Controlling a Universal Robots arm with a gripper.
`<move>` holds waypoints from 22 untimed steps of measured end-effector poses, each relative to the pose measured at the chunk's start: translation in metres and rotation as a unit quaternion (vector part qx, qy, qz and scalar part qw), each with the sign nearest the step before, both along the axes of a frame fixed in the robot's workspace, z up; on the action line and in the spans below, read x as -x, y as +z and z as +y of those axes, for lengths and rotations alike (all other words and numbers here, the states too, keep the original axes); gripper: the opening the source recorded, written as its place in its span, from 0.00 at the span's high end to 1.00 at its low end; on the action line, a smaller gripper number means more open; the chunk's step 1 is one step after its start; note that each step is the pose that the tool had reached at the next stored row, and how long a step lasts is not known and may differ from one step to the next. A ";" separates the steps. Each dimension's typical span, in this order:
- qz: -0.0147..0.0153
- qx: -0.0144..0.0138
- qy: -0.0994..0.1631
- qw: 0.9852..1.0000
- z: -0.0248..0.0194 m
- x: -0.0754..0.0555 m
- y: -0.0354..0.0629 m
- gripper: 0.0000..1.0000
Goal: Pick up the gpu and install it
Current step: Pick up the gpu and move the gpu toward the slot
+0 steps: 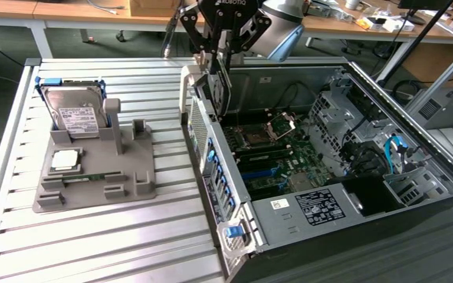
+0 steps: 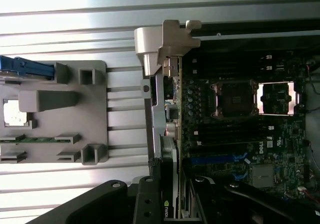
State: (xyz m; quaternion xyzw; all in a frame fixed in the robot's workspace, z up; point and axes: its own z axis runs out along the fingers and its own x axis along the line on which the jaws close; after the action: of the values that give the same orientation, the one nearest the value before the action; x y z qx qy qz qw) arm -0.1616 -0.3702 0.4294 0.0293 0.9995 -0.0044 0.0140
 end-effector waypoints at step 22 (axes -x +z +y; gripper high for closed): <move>0.000 0.000 0.000 1.000 0.0000 -0.008 0.0000 0.73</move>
State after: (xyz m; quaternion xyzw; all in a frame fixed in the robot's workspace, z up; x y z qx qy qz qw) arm -0.1540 -0.3702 0.4294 0.0293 0.9995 -0.0044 0.0140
